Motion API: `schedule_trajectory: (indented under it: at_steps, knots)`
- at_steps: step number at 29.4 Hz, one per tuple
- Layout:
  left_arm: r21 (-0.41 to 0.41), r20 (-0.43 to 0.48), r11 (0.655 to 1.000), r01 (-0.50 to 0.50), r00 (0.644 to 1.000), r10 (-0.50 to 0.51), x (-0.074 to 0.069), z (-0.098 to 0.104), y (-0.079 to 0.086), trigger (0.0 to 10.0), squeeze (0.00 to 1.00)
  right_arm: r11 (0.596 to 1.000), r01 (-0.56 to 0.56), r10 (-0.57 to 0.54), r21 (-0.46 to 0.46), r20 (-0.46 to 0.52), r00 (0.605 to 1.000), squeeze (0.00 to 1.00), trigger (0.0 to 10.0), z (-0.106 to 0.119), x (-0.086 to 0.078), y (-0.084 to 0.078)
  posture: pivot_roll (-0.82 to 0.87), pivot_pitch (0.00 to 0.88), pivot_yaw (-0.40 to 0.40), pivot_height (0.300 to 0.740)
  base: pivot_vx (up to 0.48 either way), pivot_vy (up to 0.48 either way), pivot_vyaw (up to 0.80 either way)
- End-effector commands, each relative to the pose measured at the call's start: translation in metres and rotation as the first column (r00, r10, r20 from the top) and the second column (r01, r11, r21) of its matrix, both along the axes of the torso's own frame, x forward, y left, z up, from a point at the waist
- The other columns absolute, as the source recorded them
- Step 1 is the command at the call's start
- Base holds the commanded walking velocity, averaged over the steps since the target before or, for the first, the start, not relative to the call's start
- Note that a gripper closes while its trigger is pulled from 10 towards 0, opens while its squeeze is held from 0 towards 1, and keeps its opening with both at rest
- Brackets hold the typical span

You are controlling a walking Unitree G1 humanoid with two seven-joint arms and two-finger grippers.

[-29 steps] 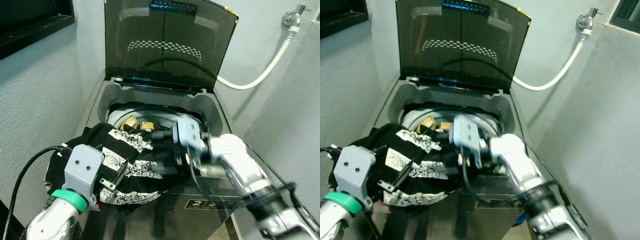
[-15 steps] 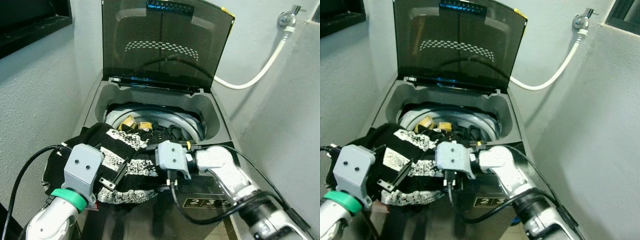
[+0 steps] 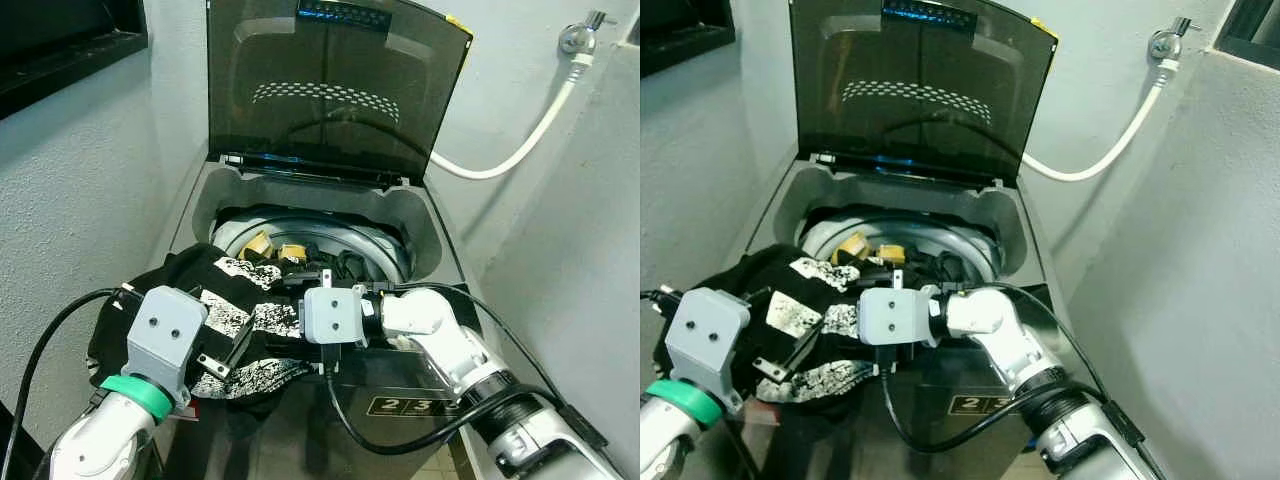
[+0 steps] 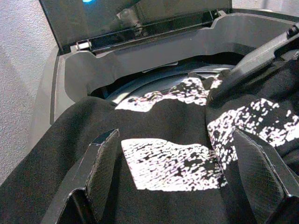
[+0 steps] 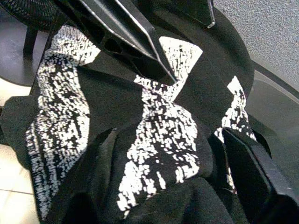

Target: Clothes washing

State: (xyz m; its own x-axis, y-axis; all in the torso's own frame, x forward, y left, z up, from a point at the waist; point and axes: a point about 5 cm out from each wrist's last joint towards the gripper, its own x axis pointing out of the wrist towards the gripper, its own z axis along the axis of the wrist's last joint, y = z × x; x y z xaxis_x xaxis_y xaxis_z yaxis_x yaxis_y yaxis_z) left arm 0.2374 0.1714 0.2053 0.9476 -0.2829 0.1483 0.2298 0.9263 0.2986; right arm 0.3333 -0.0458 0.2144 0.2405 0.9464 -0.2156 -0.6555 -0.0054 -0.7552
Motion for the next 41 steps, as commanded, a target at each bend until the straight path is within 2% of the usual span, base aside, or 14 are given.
schedule_trajectory:
  at_steps: [1,15,19,21,22,24,25,26,28,29,33,34,38,41]
  knots:
    - [-0.003,-0.019,1.0,0.003,1.0,-0.003,0.0,-0.002,-0.001,10.0,0.0,1.0,0.017,-0.017,-0.004,-0.016,1.0,0.0,0.0,-0.001,0.004,-0.006,0.02,0.036,-0.065,0.74,0.0,0.0,0.0]
    - [-0.025,-0.006,1.0,0.004,1.0,-0.005,0.002,0.002,-0.003,10.0,0.0,0.992,0.074,-0.069,0.098,-0.059,0.996,0.0,0.0,0.008,0.013,-0.001,0.03,0.041,-0.065,0.74,0.0,0.0,0.0]
    - [-0.026,0.004,1.0,0.007,1.0,-0.007,0.004,0.005,-0.003,10.0,0.0,0.96,0.207,-0.201,0.187,-0.053,0.978,0.0,0.0,0.026,0.029,-0.008,0.03,0.041,-0.064,0.74,0.0,0.0,0.0]
    - [-0.024,0.007,1.0,0.011,1.0,-0.01,0.004,0.006,-0.003,10.0,0.0,0.903,0.367,-0.371,0.222,-0.025,0.928,0.0,0.0,0.039,0.048,-0.022,0.03,0.041,-0.055,0.74,0.0,0.0,0.0]
    - [-0.024,0.007,1.0,0.011,1.0,-0.01,0.004,0.006,-0.003,10.0,0.0,0.903,0.367,-0.371,0.222,-0.025,0.928,0.0,0.0,0.039,0.048,-0.022,0.03,0.041,-0.055,0.74,0.0,0.0,0.0]
    - [-0.021,0.006,1.0,0.014,1.0,-0.014,0.005,0.006,-0.004,10.0,0.0,0.852,0.461,-0.472,0.249,-0.017,0.882,0.0,0.0,0.048,0.058,-0.033,0.03,0.042,-0.053,0.74,0.0,0.0,0.0]
    - [-0.019,0.006,1.0,0.018,1.0,-0.017,0.005,0.006,-0.004,10.0,0.0,0.798,0.534,-0.554,0.28,-0.009,0.833,0.0,0.0,0.056,0.066,-0.043,0.03,0.043,-0.051,0.74,0.0,0.0,0.0]
    - [-0.019,0.006,1.0,0.018,1.0,-0.017,0.005,0.006,-0.004,10.0,0.0,0.798,0.534,-0.554,0.28,-0.009,0.833,0.0,0.0,0.056,0.066,-0.043,0.03,0.043,-0.051,0.74,0.0,0.0,0.0]
    - [-0.016,0.004,1.0,0.025,1.0,-0.025,0.005,0.006,-0.005,10.0,0.0,0.679,0.657,-0.701,0.327,0.024,0.713,0.0,0.0,0.074,0.078,-0.067,0.03,0.044,-0.047,0.74,0.0,0.0,0.0]
    - [-0.016,0.004,1.0,0.025,1.0,-0.025,0.005,0.006,-0.005,10.0,0.0,0.679,0.657,-0.701,0.327,0.024,0.713,0.0,0.0,0.074,0.078,-0.067,0.03,0.044,-0.047,0.74,0.0,0.0,0.0]
    - [-0.012,0.003,0.999,0.03,1.0,-0.03,0.007,0.007,-0.005,10.0,0.0,0.524,0.744,-0.836,0.415,0.082,0.543,0.0,0.0,0.1,0.085,-0.096,0.03,0.045,-0.046,0.74,0.0,0.0,0.0]
    - [-0.012,0.003,0.999,0.03,1.0,-0.03,0.007,0.007,-0.005,10.0,0.0,0.524,0.744,-0.836,0.415,0.082,0.543,0.0,0.0,0.1,0.085,-0.096,0.03,0.045,-0.046,0.74,0.0,0.0,0.0]
    - [-0.01,0.002,0.999,0.032,0.999,-0.032,0.006,0.007,-0.005,10.0,0.0,0.429,0.743,-0.887,0.514,0.084,0.454,0.0,0.0,0.121,0.085,-0.11,0.03,0.045,-0.042,0.74,0.0,0.0,0.0]
    - [-0.007,0.001,0.999,0.034,0.999,-0.034,0.006,0.007,-0.005,10.0,0.0,0.403,0.723,-0.896,0.561,0.083,0.435,0.0,0.0,0.129,0.084,-0.112,0.03,0.045,-0.041,0.74,0.0,0.0,0.0]
